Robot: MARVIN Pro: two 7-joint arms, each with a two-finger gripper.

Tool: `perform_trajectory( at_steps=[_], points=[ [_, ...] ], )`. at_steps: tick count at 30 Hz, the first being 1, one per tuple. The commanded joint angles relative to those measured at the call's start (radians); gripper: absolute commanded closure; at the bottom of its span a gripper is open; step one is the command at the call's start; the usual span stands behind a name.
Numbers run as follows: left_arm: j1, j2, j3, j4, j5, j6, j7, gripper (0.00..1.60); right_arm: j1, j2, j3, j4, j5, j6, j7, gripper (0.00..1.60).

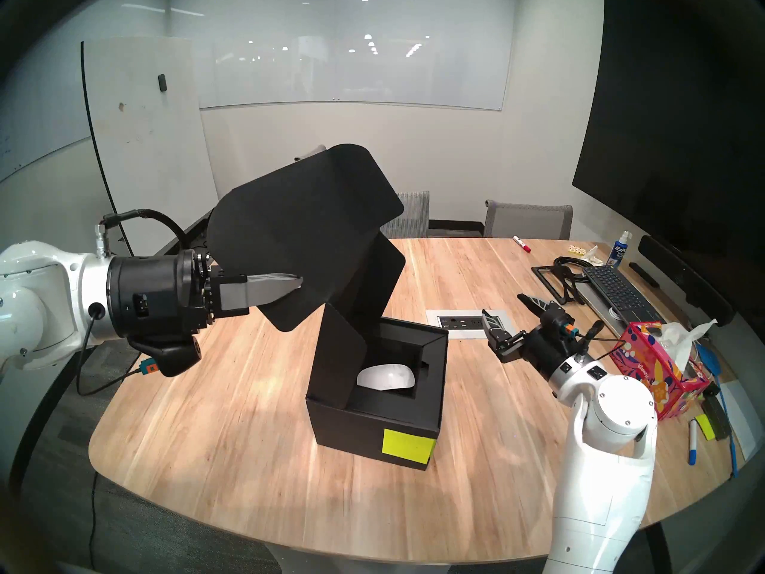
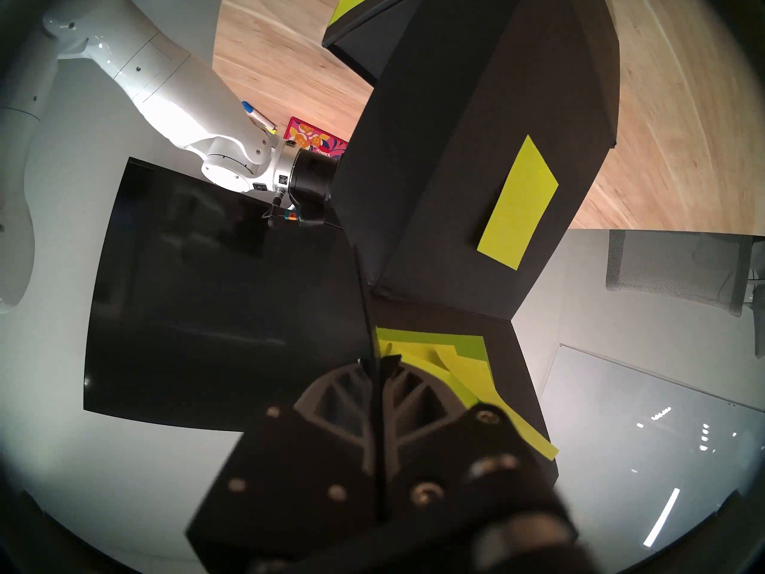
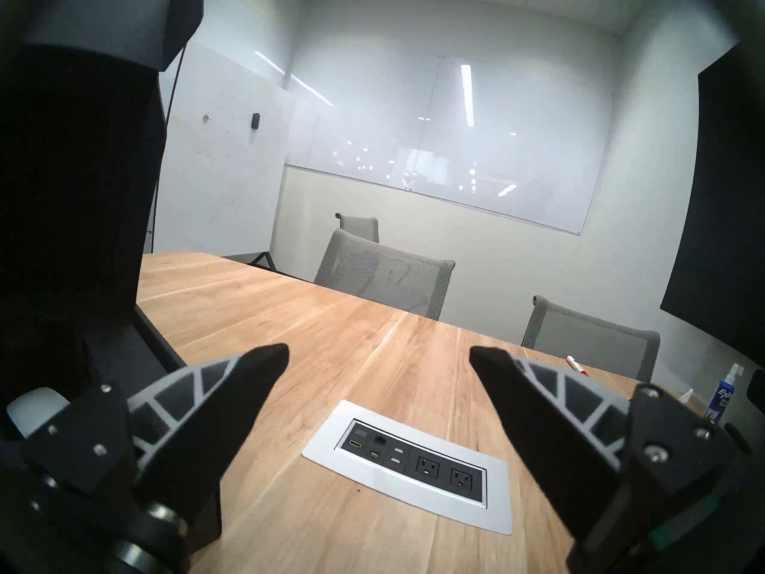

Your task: Open the box and place the mouse inside

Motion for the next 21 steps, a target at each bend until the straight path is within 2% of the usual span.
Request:
perform_trajectory(
  at_steps=[1,14,21],
  points=[
    [0.007,0.002,0.018,-0.007,0.004,-0.007,0.007,1.6,0.04,0.006,-0.037,-0.064,0.019,0.013,0.028,0.0],
    [-0.008,0.002,0.034,-0.007,0.011,0.001,0.02,1.6,0.11,0.012,-0.094,-0.144,0.041,0.061,0.071,0.0],
    [-0.02,0.002,0.036,-0.007,0.015,0.003,0.027,1.6,0.136,0.018,-0.105,-0.165,0.043,0.09,0.083,0.0]
  ],
)
